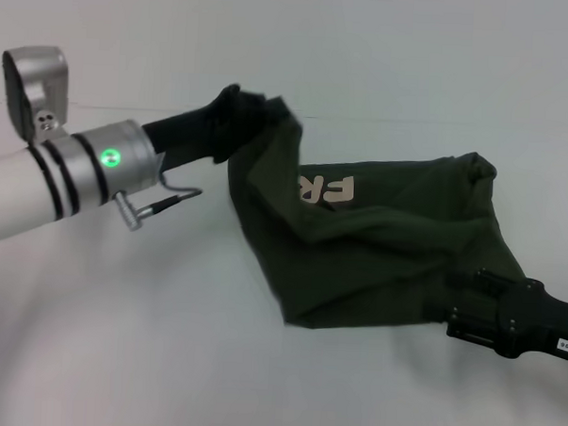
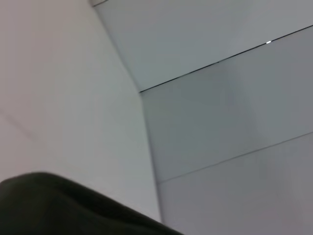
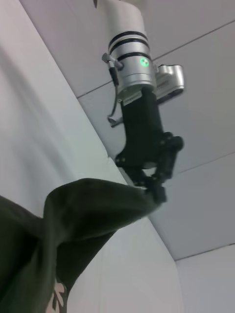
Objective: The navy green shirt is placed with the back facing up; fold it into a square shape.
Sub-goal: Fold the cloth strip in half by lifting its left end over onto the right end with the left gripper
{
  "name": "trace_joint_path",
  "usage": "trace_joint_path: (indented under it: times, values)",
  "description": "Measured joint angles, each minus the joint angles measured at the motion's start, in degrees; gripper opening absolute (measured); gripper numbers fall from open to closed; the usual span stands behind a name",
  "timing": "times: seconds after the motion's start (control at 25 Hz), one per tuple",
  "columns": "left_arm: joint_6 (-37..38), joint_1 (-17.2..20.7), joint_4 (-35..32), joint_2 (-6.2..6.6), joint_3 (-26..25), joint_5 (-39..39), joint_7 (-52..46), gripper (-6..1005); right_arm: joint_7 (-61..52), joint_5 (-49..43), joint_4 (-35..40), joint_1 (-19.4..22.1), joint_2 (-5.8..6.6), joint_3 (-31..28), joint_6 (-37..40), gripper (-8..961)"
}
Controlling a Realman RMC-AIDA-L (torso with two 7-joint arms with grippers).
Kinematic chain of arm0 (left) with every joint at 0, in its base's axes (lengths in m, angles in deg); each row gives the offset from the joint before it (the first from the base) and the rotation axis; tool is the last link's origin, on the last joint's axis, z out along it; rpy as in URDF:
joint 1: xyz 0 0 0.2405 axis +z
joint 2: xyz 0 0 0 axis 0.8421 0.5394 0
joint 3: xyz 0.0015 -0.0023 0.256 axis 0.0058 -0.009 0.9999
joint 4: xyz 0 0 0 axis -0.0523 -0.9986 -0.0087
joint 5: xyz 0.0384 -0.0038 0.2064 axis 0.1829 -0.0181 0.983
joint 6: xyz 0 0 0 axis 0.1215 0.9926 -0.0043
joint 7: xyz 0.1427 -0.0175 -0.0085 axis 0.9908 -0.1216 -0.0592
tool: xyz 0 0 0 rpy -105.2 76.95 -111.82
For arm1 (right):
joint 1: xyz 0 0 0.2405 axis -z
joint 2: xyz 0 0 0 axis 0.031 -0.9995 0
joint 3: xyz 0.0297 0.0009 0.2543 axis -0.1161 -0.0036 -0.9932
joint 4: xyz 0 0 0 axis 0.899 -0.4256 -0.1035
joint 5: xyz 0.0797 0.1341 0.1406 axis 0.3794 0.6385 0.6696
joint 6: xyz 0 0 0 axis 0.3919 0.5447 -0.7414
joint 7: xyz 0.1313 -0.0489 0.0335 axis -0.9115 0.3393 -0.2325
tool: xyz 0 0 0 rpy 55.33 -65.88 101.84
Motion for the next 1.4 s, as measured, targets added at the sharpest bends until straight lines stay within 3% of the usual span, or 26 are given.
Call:
trace_joint_path:
  times: [0.2, 0.4, 0.6, 0.88, 1.12, 1.4]
  values:
    - [-2.7, -2.3, 1.2, -2.25, 0.0, -6.1, 3.4, 37, 0.0, -0.2, 0.0, 0.0, -0.05, -0.9, -0.2, 778]
    - [-4.6, -5.7, 7.9, -2.23, 0.0, -12.0, 8.5, 36, 0.4, 0.0, 0.0, 0.5, -0.27, -2.5, -0.3, 778]
    - [-5.1, -5.7, 8.2, -2.32, 0.0, -14.3, 9.2, 36, 6.6, 0.2, 0.1, 0.5, -1.04, -7.2, 0.3, 778]
    - [-5.2, -5.4, 8.9, -2.43, 0.2, -18.0, 10.2, 37, 5.4, -0.9, 1.4, -5.6, -1.37, -9.3, -6.9, 779]
    - [-4.9, -5.3, 9.4, -2.46, 0.2, -18.7, 10.4, 37, 4.3, -5.6, 1.5, -11.5, -1.75, -6.0, -13.4, 779]
    - [-4.7, -5.4, 9.5, -2.47, 0.1, -19.0, 10.4, 36, 2.0, -9.5, 1.4, -14.9, -2.1, -0.5, -16.9, 780]
